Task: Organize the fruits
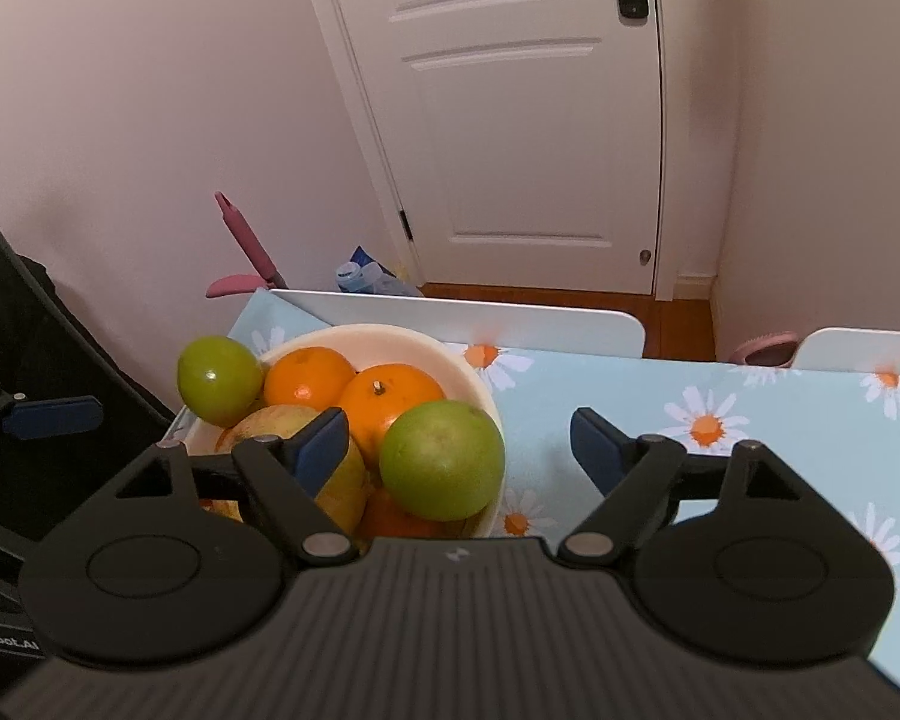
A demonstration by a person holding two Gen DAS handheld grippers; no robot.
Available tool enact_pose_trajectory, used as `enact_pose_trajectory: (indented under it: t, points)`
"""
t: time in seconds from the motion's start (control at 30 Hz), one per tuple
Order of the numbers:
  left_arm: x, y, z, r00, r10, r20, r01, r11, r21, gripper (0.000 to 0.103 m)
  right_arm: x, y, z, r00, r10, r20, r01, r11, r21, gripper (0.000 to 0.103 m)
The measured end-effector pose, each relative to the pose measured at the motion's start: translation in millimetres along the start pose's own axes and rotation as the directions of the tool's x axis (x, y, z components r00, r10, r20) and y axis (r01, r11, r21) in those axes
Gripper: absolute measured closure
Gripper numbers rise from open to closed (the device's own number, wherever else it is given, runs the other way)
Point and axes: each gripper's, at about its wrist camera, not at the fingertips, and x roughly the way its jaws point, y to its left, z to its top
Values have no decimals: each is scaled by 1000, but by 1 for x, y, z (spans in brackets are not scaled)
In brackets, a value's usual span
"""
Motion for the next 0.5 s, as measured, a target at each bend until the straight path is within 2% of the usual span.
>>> enact_pose_trajectory:
  t: [0.2, 0.5]
  points:
    - [-20, -15, 5, 999, 21, 28, -21, 1000, -12, 8, -36, -3, 0, 999, 5, 32, -4, 1000, -16, 7]
    - [-70, -59, 11, 995, 60, 76, -53, 995, -90, 8, -123, -15, -10, 997, -26, 74, 29, 998, -47, 7]
